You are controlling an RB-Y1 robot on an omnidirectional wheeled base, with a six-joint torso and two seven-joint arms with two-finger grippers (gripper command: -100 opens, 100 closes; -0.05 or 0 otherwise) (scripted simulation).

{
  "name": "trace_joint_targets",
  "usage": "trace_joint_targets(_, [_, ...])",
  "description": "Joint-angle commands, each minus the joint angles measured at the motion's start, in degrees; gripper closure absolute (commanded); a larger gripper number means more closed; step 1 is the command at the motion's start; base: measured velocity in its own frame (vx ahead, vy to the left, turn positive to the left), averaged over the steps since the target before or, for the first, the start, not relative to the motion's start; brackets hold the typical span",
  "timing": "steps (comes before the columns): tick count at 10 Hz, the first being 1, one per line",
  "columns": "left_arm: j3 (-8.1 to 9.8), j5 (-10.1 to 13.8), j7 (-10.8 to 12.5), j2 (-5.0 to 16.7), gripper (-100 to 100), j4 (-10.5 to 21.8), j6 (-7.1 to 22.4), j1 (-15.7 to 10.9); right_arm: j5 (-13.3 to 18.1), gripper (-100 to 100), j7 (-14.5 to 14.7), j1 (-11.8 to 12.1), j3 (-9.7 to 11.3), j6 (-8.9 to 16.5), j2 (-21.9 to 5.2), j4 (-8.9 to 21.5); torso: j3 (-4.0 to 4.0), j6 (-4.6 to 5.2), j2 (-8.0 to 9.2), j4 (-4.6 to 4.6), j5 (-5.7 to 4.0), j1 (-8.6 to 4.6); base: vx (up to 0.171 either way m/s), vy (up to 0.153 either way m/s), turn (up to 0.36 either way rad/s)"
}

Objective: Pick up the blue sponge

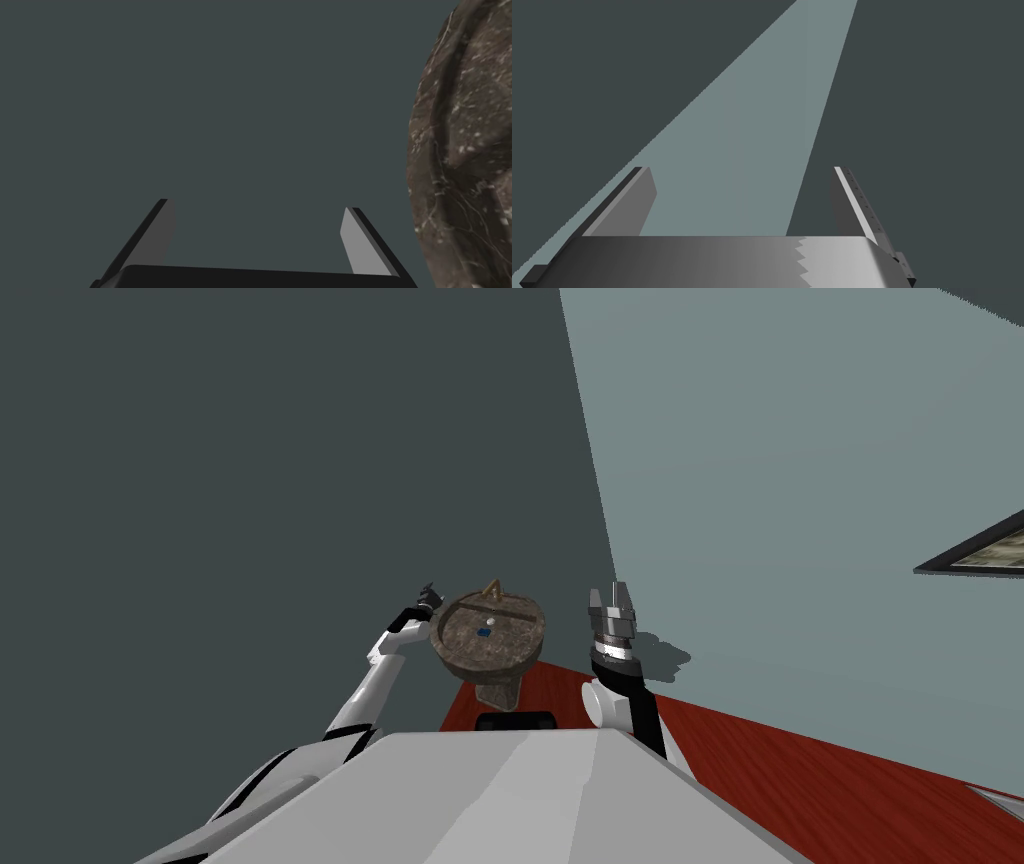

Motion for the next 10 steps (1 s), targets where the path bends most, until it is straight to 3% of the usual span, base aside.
trace_joint_targets(1, [0.06, -0.4, -1.1, 0.7, -100, 1.8, 2.9, -2.5, 0.0, 0, 0.0, 0.0, 0.0, 0.0, 0.0, 0.0, 0.0, 0.0, 0.0, 0.0, 0.0, 0.0, -0.007, 0.023, -0.022])
trace_joint_targets(3, [0.06, -0.4, -1.1, 0.7, -100, 1.8, 5.4, -2.5, 0.0, 0, 0.0, 0.0, 0.0, 0.0, 0.0, 0.0, 0.0, 0.0, 0.0, 0.0, 0.0, 0.03, -0.004, 0.022, -0.009])
trace_joint_targets(4, [0.24, -0.9, -2.2, 1.3, -100, 3.5, 7.7, -5.0, 0.0, 0, 0.0, 0.0, 0.0, 0.0, 0.0, 0.0, 0.0, 0.0, 0.0, 0.0, 0.0, -0.01, -0.007, 0.029, -0.019])
trace_joint_targets(6, [0.24, -0.9, -2.2, 1.3, -100, 3.5, 10.1, -5.0, 0.0, 0, 0.0, 0.0, 0.0, 0.0, 0.0, 0.0, 0.0, 0.0, 0.01, 0.0, 0.0, 0.02, -0.005, 0.019, -0.011])
trace_joint_targets(7, [0.39, -1.5, -3.3, 1.6, -100, 5.2, 12.3, -7.4, 0.0, 0, 0.0, 0.0, 0.0, 0.0, 0.0, 0.0, 0.0, 0.0, 0.0, 0.0, 0.0, -0.02, -0.003, 0.02, -0.017])
trace_joint_targets(9, [0.39, -1.5, -3.3, 1.6, -100, 5.2, 14.8, -7.4, 0.0, 0, 0.0, 0.0, 0.0, 0.0, 0.0, 0.0, 0.0, 0.0, -0.01, 0.0, 0.0, 0.0, -0.003, 0.017, -0.01])
trace_joint_targets(10, [0.51, -2.0, -4.5, 1.9, -100, 7.1, 16.5, -9.8, 0.0, 0, 0.0, 0.0, 0.0, 0.0, 0.0, 0.0, 0.0, 0.0, 0.0, 0.0, 0.0, -0.03, -0.008, 0.018, -0.016])
